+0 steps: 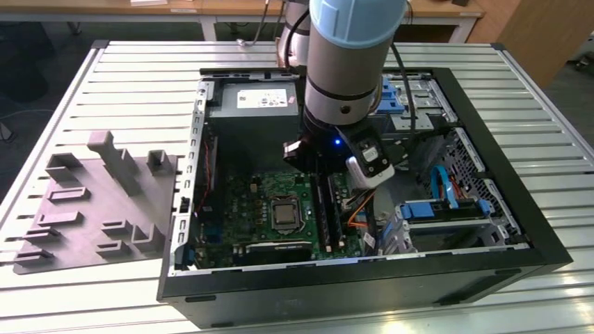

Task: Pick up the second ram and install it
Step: 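Press down the second ram until it locks into place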

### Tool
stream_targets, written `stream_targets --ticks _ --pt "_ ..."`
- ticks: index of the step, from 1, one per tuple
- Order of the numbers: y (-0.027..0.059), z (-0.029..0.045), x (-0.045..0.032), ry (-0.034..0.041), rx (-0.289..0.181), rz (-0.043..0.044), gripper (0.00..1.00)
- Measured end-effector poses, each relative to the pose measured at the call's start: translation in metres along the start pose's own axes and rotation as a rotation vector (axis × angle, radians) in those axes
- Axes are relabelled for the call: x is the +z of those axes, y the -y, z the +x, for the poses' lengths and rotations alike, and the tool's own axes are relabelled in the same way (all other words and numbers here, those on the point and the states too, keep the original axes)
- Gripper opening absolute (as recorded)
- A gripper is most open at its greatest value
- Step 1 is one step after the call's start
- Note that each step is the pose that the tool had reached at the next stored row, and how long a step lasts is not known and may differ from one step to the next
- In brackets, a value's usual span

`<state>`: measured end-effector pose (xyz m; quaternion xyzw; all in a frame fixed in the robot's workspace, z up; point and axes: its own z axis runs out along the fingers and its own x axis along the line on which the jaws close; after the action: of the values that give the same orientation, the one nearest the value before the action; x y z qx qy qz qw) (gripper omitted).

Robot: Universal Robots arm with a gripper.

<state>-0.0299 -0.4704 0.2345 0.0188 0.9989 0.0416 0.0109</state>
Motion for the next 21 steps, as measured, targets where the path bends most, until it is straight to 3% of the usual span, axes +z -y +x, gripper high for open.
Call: stream_targets --ticks 12,17,21 --pt "-0.0117 0.0005 0.0021 0.0005 0.001 -0.0007 0.11" --pt "-0.0132 0.0008 0.0087 0.0006 0.002 -0.0008 0.11" --pt "-0.0149 0.0009 0.0097 0.0006 0.002 -0.0009 0.11"
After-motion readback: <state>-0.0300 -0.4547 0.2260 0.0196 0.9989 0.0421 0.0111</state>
